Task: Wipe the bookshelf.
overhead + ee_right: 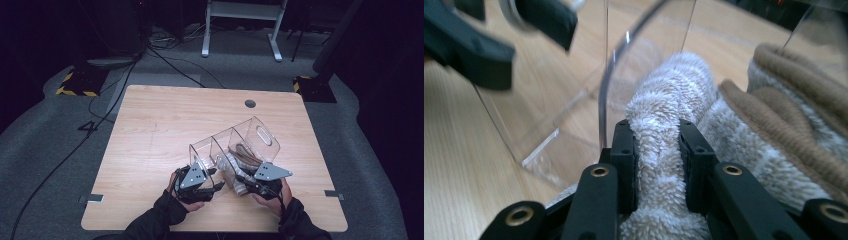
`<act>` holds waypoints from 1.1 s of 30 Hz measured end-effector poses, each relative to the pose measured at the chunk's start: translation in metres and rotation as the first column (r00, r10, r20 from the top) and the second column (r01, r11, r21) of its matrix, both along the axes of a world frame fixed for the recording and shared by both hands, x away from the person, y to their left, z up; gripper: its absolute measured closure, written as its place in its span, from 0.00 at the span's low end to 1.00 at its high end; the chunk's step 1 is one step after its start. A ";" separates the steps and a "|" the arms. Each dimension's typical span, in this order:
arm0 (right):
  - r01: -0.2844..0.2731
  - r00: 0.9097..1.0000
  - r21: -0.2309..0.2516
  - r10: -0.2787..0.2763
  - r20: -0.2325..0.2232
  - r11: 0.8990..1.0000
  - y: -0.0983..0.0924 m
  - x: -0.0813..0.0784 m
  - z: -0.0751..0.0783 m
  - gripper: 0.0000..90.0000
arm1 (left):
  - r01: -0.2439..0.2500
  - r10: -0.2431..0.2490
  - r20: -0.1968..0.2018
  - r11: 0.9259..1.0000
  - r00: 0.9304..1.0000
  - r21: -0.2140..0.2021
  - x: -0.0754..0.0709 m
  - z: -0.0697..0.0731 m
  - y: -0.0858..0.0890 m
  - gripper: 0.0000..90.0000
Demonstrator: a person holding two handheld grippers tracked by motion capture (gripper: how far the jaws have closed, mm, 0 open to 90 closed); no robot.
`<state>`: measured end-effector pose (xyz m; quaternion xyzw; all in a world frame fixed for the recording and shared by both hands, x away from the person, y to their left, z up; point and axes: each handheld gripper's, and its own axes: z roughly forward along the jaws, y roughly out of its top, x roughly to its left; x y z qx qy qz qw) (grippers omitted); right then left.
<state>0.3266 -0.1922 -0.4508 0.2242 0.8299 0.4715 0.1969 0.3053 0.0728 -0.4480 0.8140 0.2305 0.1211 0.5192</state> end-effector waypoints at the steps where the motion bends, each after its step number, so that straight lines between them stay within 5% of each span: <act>1: -0.001 1.000 0.013 0.000 0.016 1.000 0.000 -0.001 0.006 0.82 | 0.000 0.000 0.000 1.000 1.000 -0.001 0.000 0.000 0.000 0.54; 12: 0.037 0.986 0.140 -0.059 0.159 0.989 -0.006 -0.005 0.057 0.82 | -0.002 0.002 0.001 1.000 1.000 0.002 0.000 0.000 0.000 0.54; 15: 0.037 0.983 0.133 -0.060 0.175 0.990 -0.004 -0.004 0.061 0.82 | -0.002 0.002 0.002 1.000 1.000 0.001 0.000 0.000 0.000 0.54; 26: 0.057 0.992 0.016 -0.059 0.113 0.998 0.002 -0.001 0.018 0.83 | -0.003 0.003 0.002 1.000 1.000 0.005 0.000 0.000 0.000 0.54; 29: 0.055 0.991 -0.040 -0.050 0.122 0.998 0.005 -0.002 0.008 0.83 | -0.003 0.003 0.002 1.000 1.000 0.006 0.000 0.000 0.000 0.54; 33: 0.034 0.996 -0.161 -0.020 0.087 0.986 0.015 -0.005 -0.025 0.83 | -0.003 0.003 0.002 1.000 1.000 0.006 0.000 0.000 0.000 0.54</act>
